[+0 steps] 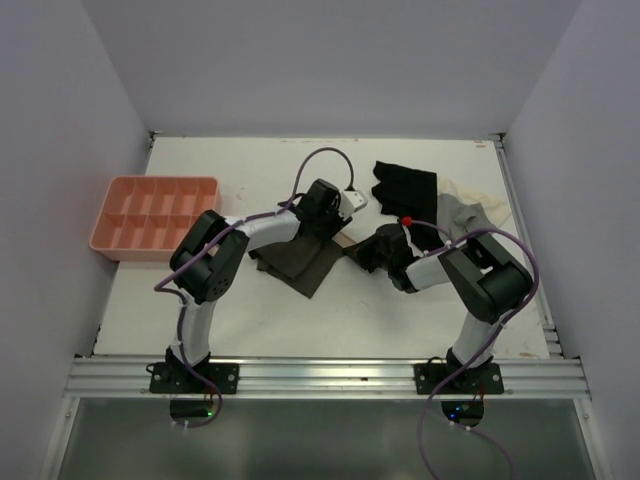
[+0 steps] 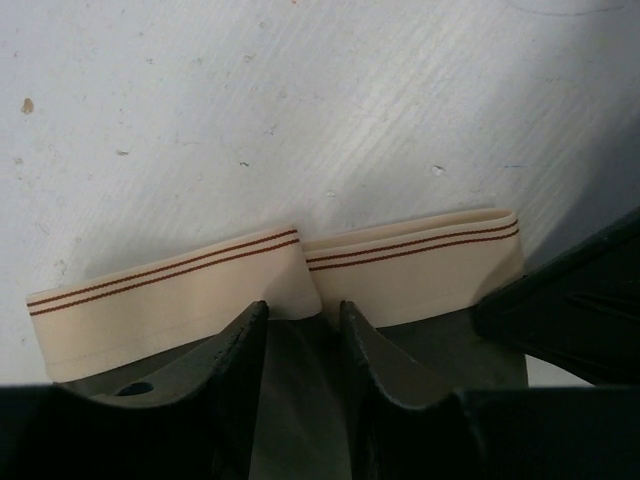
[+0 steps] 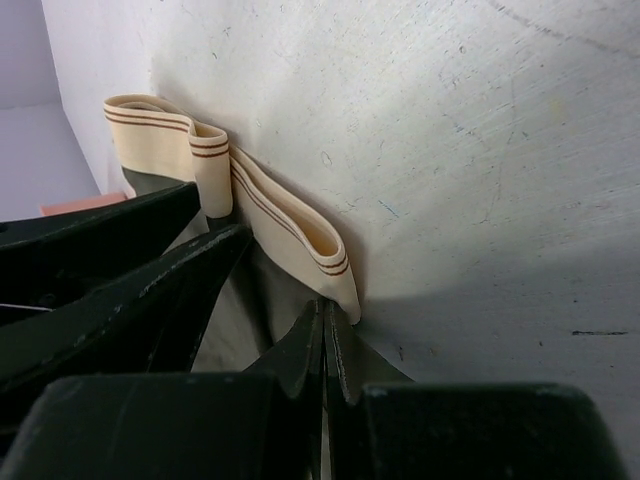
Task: Roll the underwear
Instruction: Fold the underwear
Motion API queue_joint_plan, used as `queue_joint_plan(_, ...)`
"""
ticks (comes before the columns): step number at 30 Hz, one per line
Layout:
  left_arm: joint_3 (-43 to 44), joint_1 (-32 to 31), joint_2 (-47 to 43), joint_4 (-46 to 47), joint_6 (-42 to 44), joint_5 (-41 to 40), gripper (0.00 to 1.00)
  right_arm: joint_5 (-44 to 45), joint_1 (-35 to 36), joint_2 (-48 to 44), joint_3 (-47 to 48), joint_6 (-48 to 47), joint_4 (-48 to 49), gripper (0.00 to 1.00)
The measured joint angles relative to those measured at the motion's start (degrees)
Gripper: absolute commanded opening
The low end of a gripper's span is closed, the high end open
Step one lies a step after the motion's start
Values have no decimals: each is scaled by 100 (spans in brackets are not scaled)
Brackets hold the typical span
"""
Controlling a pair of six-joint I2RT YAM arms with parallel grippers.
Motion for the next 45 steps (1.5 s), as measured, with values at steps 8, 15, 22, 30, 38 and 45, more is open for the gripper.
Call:
queue_joint_plan(8, 76, -2, 28, -11, -11, -199, 0, 2, 0, 15, -96, 87, 170, 0)
queue_joint_plan(15, 20, -35, -85, -140, -4, 22, 0, -13, 0, 96, -164, 179, 422, 0)
queue_joint_plan(22, -39, -234, -544, -337, -44, 295, 0, -24, 0, 160, -229, 267, 636, 0)
queue_joint_plan(30, -44, -297, -654, -472, -146, 483, 0, -22, 0, 157, -249, 278, 671, 0)
queue_joint_plan(38, -44, -306, -407, -511, -190, 634, 0, -17, 0, -52, -348, 229, 518, 5)
queue_joint_plan(45, 33, -188, -13, -492, -304, 745, 0, 173, 0, -1003, -494, -20, -111, 7)
